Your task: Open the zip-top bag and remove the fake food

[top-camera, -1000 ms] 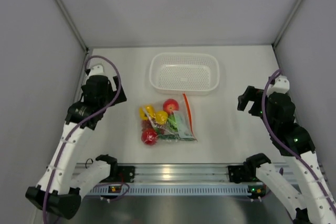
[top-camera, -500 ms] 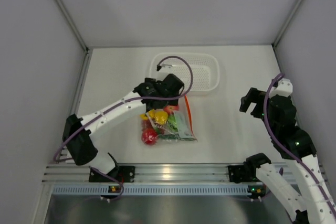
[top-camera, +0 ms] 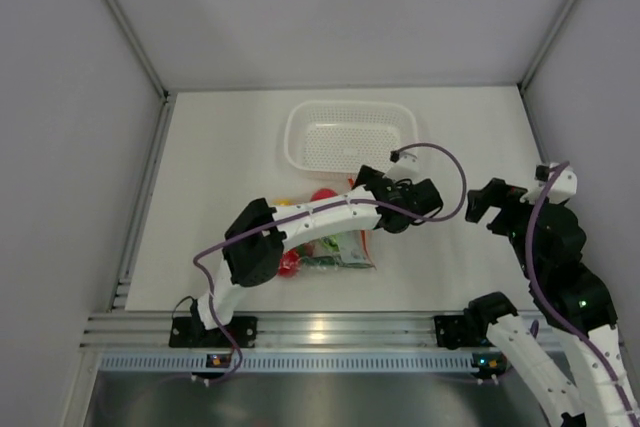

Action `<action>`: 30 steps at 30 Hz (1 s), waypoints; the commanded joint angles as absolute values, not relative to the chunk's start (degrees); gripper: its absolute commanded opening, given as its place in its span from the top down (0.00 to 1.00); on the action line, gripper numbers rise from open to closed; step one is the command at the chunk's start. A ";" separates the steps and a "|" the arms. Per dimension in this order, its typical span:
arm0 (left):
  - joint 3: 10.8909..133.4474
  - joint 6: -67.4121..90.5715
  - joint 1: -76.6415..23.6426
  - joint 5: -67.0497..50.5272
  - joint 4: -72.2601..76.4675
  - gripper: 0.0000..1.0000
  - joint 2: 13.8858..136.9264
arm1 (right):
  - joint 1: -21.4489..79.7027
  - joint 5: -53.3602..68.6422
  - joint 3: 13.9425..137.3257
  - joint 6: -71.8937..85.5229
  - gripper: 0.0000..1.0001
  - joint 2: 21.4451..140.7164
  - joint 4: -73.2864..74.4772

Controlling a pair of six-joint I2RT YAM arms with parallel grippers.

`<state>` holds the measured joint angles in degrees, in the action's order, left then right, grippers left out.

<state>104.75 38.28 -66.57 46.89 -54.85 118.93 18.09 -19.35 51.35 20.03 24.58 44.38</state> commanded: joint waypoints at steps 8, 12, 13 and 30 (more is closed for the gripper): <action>113.12 38.76 -66.97 55.72 -62.31 0.12 130.51 | 17.49 -14.51 49.57 19.07 0.01 19.95 42.54; 111.54 39.81 -66.36 56.07 -61.96 0.20 132.18 | 17.49 -13.36 48.69 19.25 0.01 19.34 42.10; 111.19 39.90 -66.27 56.25 -61.96 0.21 132.54 | 17.49 -13.27 48.60 19.25 0.01 19.25 42.01; 107.58 42.36 -64.25 53.70 -61.79 0.72 133.77 | 17.49 -13.01 48.52 19.25 0.01 18.81 41.92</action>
<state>108.25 40.95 -64.58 54.02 -60.99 136.29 17.82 -13.56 47.99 19.27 19.49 44.18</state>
